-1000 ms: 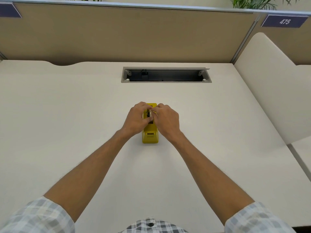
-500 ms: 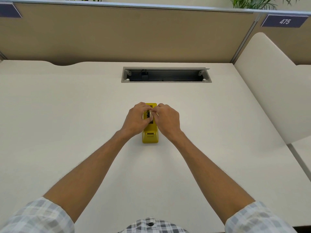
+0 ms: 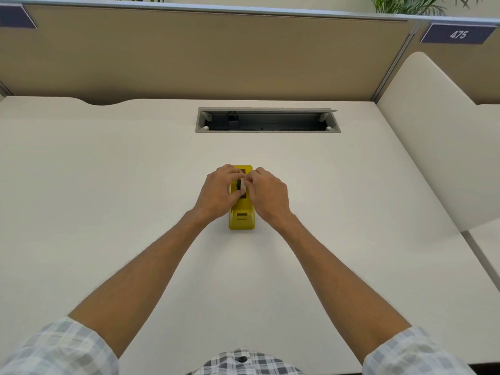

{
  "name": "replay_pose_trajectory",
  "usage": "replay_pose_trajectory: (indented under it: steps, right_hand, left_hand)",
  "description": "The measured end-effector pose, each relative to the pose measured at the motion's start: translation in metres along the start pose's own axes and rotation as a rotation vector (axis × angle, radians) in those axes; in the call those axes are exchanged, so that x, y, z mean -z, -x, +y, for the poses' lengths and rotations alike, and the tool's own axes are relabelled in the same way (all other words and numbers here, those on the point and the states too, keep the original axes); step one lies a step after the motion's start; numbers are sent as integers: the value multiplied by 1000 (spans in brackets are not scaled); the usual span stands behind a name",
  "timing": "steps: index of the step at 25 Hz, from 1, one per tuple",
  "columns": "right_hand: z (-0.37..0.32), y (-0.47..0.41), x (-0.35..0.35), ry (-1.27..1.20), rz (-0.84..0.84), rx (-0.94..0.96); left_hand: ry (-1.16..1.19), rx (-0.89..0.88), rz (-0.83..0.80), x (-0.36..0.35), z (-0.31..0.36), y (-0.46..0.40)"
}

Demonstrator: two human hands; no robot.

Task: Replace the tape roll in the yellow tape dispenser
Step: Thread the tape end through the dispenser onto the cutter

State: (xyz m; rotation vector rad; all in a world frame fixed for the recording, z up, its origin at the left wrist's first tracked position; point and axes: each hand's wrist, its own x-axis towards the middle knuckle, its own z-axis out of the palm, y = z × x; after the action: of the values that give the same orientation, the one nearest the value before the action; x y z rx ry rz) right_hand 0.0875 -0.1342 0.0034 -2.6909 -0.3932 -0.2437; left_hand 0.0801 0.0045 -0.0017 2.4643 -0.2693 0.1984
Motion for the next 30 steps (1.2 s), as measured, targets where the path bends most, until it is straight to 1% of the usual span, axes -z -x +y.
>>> replay_pose_trajectory:
  steps: [5, 10, 17, 23, 30]
  right_hand:
    - [0, 1, 0, -30, -18, -21]
    - [0, 7, -2, -20, -50, -12]
    - [2, 18, -7, -62, -56, -25]
    - [2, 24, -8, -84, -10, -34]
    - [2, 29, -8, -105, 62, -31]
  left_hand:
    - [-77, -28, -9, 1, -1, -1]
    - [-20, 4, -24, -2, -2, -1]
    - [-42, -7, -39, 1, -3, 1]
    - [-33, -6, -39, 0, -3, 3]
    - [43, 10, -29, -4, -6, 5]
